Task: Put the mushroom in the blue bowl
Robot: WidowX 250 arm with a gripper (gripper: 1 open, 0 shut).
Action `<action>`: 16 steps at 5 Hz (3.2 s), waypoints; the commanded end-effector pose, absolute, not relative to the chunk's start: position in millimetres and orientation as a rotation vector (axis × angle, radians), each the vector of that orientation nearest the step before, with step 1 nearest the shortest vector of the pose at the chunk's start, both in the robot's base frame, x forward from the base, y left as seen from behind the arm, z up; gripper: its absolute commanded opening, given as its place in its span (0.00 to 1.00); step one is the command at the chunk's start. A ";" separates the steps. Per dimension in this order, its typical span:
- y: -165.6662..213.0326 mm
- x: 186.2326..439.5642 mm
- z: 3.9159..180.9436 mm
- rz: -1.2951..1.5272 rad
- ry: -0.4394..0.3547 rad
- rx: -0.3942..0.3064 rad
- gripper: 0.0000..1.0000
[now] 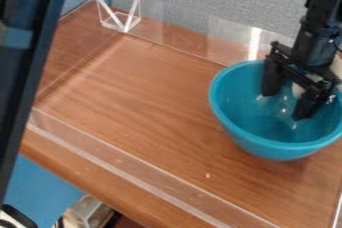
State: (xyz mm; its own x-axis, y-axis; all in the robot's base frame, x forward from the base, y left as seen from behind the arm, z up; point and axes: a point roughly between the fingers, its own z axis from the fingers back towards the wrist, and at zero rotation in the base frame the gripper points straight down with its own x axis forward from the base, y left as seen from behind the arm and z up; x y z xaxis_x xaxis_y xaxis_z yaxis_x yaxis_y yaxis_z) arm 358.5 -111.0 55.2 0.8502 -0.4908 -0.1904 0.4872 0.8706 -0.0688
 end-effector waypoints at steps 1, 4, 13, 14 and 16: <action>-104.4 358.3 74.4 -0.488 0.154 -0.024 0.00; -70.8 343.9 66.5 -0.484 0.160 -0.017 0.00; -102.8 306.8 32.2 -0.407 0.175 -0.056 0.00; -110.1 301.4 35.0 -0.407 0.172 -0.060 0.00; -112.5 305.4 38.6 -0.419 0.172 -0.063 0.00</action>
